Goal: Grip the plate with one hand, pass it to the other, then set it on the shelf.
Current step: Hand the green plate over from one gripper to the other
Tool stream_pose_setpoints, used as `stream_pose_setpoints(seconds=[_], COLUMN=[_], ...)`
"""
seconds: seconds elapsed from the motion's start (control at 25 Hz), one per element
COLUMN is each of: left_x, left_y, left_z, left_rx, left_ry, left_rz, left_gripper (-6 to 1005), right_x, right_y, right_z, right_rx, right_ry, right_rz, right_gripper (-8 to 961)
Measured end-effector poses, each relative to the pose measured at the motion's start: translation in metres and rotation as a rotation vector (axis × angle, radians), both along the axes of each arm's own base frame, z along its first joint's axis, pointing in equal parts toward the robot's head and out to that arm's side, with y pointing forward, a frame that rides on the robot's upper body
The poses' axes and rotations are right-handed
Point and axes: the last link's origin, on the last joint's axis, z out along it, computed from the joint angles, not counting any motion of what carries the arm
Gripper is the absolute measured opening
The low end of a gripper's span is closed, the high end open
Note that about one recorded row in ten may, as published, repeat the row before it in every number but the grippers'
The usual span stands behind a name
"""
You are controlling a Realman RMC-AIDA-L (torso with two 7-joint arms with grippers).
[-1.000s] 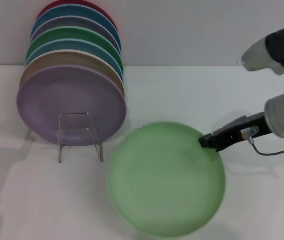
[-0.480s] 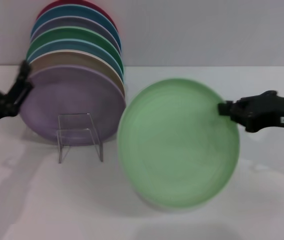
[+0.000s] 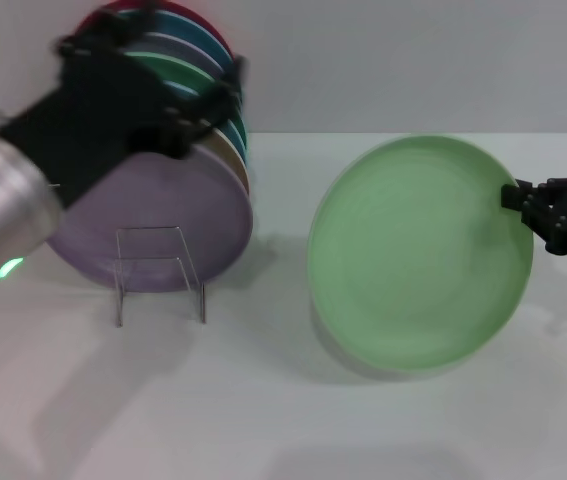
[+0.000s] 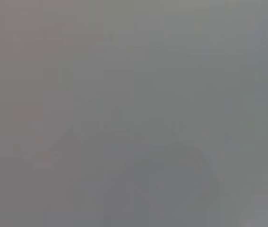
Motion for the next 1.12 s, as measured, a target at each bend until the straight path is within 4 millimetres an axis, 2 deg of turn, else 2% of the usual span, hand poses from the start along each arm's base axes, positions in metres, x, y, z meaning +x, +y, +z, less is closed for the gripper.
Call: stream_pose_setpoints(seconds=[0.24,0.44,0.68,0.92,1.12], left_x=[0.034,0.048,0.051,0.039,0.034], left_y=[0.000,-0.002,0.005,0.025,0.031], left_z=[-0.032,-0.041,-0.044,-0.052,-0.055], left_rx=[-0.136,-0.201,-0.273,-0.325,-0.333], left_ry=[0.176,0.225,0.249,0.282,0.290], left_rz=[0.038,0.034,0.038,0.106,0.123], left_gripper=[806,806,805,805,805], right_x=[-0.002,-0.008,-0.015,-0.024,-0.028], right_y=[0.013,0.020,0.025,0.021,0.017], right_z=[-0.010,-0.016,-0.016,-0.019,-0.020], right_rx=[0.013,0.015,0.013,-0.020,-0.032], right_ry=[-0.052,-0.094,-0.109,-0.112,-0.123], right_rz=[0.071,0.137,0.176,0.232,0.262], right_gripper=[18,18,18,18,18])
